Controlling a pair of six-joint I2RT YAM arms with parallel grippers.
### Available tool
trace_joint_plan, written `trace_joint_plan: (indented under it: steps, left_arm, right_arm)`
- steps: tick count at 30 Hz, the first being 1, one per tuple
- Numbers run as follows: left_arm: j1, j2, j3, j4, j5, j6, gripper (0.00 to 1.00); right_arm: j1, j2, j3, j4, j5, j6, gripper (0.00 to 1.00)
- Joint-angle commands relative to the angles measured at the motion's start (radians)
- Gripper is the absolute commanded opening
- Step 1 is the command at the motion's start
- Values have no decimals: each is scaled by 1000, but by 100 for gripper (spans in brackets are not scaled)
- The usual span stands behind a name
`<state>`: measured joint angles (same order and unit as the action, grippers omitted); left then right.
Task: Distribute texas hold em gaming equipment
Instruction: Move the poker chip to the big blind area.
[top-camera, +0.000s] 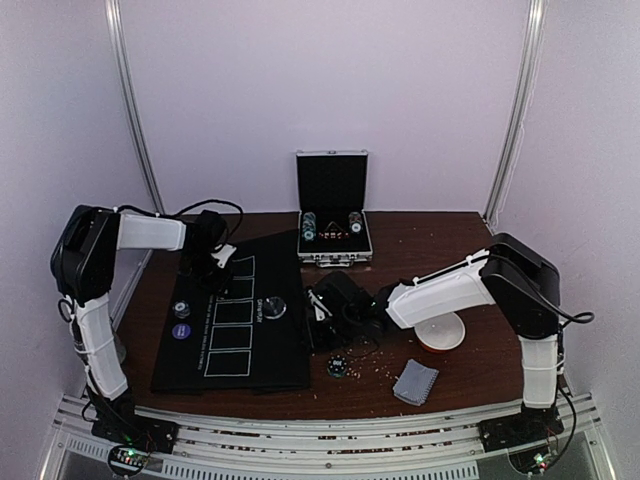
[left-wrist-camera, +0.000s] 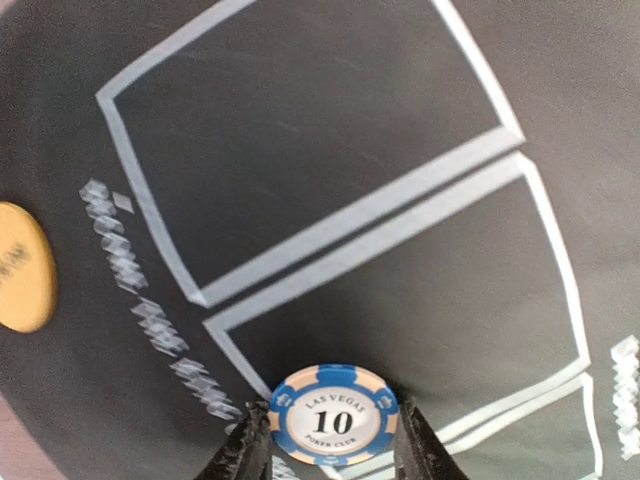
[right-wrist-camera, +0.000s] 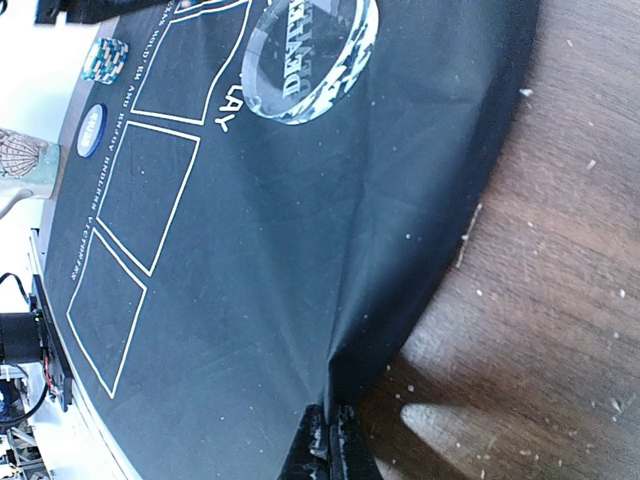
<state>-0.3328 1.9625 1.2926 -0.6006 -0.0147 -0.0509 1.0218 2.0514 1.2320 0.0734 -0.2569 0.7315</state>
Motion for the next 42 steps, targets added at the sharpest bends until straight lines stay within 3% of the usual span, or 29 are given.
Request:
trace_joint_plan:
  steps: [1,29,36,42]
  left_arm:
    - [50,68,46,68,-150,21,34]
    - [157,348,484,46,-144,87,34]
    - [170,392,549,27,-139,90,34]
    - [170,372,512,24,-110,88,37]
  right_arm:
    - [19,-36,-49,-158,-27,-14,0]
    - [20,-20,-55,-142,-40,-2,0]
    - [21,-11,-48,-142,-47,0,0]
    - [20,-9,-44,-144,-47,1,0]
